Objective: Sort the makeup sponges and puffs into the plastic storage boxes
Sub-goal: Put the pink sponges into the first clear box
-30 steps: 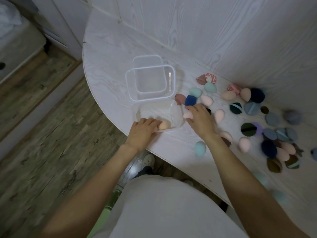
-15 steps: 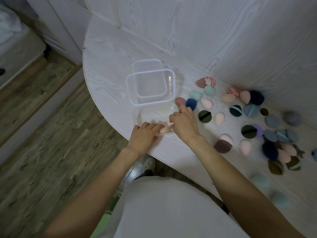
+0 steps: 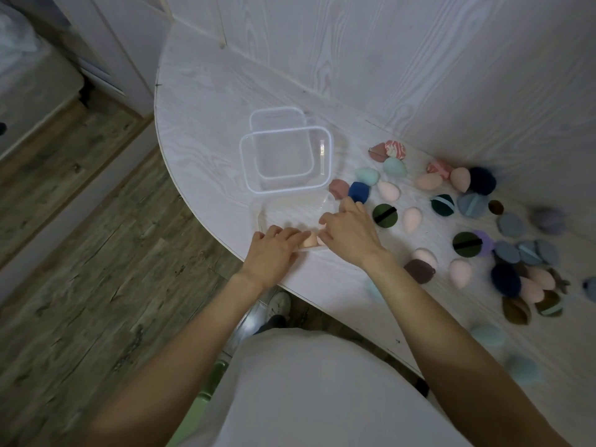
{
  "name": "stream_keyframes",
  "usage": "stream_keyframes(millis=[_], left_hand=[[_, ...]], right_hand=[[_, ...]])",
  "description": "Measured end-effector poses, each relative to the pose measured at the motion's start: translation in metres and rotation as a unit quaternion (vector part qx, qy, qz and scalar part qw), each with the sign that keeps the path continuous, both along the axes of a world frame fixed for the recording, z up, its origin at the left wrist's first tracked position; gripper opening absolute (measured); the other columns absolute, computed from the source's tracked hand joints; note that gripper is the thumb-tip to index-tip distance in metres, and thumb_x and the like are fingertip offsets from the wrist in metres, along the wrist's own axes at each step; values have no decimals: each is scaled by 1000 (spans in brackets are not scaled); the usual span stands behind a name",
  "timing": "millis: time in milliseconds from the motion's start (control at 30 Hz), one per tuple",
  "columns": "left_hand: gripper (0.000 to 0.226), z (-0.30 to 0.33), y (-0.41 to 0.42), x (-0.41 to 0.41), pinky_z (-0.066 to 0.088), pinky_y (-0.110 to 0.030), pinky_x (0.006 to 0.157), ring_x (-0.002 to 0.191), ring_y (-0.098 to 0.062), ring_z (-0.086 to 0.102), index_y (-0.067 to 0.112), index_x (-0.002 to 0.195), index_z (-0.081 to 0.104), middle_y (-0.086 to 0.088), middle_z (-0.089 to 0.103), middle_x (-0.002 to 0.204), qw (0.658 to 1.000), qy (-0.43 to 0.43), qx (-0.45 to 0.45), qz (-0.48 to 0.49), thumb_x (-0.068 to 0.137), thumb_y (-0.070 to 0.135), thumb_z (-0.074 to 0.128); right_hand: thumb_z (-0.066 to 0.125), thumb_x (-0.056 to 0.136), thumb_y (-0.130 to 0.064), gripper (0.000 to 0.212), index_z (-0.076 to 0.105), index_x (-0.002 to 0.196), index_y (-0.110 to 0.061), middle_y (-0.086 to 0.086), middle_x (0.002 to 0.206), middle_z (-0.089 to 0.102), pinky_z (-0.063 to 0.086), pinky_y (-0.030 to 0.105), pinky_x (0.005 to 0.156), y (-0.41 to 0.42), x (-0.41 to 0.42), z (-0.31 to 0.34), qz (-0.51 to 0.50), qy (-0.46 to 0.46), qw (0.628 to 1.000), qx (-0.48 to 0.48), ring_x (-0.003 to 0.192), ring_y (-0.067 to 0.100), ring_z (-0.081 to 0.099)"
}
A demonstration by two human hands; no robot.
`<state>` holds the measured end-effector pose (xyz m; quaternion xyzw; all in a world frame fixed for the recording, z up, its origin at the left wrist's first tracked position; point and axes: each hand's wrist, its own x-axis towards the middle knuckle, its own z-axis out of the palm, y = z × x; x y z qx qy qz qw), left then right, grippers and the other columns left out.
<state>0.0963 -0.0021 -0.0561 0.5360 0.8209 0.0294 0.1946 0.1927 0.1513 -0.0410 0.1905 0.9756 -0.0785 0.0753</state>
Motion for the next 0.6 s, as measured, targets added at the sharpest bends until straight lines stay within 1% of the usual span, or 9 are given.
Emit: stream_keyframes(millis=[67,133,167,233,300,333,400,500,600], left_hand=[[48,1,0,1,32,-33,83,122,-21,38,35,144,26,11,36,145,1000,-2,0,-1,98,26,40],[48,2,1,2,32,-33,82,121,-21,39,36,143,27,13,36,145,1000,-1,1,-2,98,26,40],[48,1,2,4,32,-33,82,121,-21,39,36,143,28,13,36,145,1000,1,1,-2,98,25,40],[48,1,5,6,32,-33,82,121,-22,40,37,142,30,13,37,145,1000,-2,1,3,98,25,42],[48,1,8,8,32,-34,83,121,-22,40,37,142,30,13,37,145,1000,-10,2,8,97,25,42],[47,1,10,10,32,-34,83,121,-22,39,36,142,30,13,37,145,1000,-11,1,8,98,25,42],[47,0,9,9,33,-34,85,122,-23,39,36,143,30,13,37,145,1000,-11,0,13,98,26,41],[49,-1,8,10,33,-35,86,122,-23,40,36,143,30,13,38,145,1000,-15,3,23,97,27,43],[50,-1,7,10,34,-36,87,122,-22,40,35,143,31,12,39,144,1000,-16,3,20,94,34,45]], right_hand=[[52,92,-23,23,69,102,-11,5,90,69,33,32,81,6,14,9,-20,113,992,-47,98,24,47],[55,91,-14,17,70,96,-8,8,88,70,40,33,76,24,36,10,-112,215,967,-74,89,24,52],[54,90,-12,17,69,98,-8,10,90,70,40,32,75,36,48,7,-170,226,957,-65,86,23,52],[53,90,-13,21,64,108,-11,13,106,64,40,34,79,61,72,-6,-264,158,952,-17,91,27,53],[57,90,-19,31,58,121,-17,16,128,48,42,37,85,78,88,-17,-321,63,944,-32,102,31,52],[59,89,-22,35,56,124,-18,15,134,41,43,36,85,83,93,-20,-334,35,940,-63,106,31,52],[62,88,-21,36,56,123,-18,13,134,40,42,32,81,84,95,-23,-334,40,936,-102,106,30,53],[68,83,-15,35,58,116,-15,10,129,44,40,28,77,74,91,-13,-344,128,923,-118,101,26,54],[70,80,-8,34,61,113,-14,7,123,43,48,25,77,48,79,6,-275,245,914,-172,87,15,53]])
